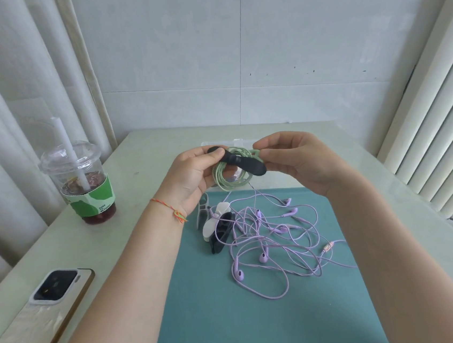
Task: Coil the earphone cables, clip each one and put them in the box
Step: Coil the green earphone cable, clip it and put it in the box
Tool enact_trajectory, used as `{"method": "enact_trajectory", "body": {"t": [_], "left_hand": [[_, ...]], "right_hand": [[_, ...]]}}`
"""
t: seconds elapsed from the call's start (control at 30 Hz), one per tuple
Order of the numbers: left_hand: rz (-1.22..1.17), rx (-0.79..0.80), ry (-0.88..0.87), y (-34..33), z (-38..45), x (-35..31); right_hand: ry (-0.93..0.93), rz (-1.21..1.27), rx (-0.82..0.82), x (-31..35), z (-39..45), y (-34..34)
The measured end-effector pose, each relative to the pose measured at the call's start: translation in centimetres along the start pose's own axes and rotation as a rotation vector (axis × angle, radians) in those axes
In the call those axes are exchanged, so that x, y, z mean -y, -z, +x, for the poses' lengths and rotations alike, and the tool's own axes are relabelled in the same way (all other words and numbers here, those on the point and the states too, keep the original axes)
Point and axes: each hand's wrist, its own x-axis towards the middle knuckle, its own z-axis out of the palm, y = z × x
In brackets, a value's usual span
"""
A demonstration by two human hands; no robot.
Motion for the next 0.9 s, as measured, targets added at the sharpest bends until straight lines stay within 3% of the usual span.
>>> {"method": "enact_trajectory", "body": {"t": [0.23,0.43,0.67,0.9], "left_hand": [[-0.147,-0.148,-0.001,-0.8,0.2,0.3],[-0.178,-0.189,-0.015,-1.2,0.3,0.7],[-0.197,-0.241,-0.078,-1.6,0.3,1.0],[-0.171,-0.184,-0.079,-1.3,0.3,1.2]], "right_hand": [[0.033,-0.102,-0.074,-0.2,0.2,-0.6],[0.025,-0.159,-0.175,-0.5,0.4,-1.0],[-0.026,-0.300,-0.182,-0.9,0.6,-0.9],[-0.020,0.014,-0.236,-0.8,0.5,-1.6]]}}
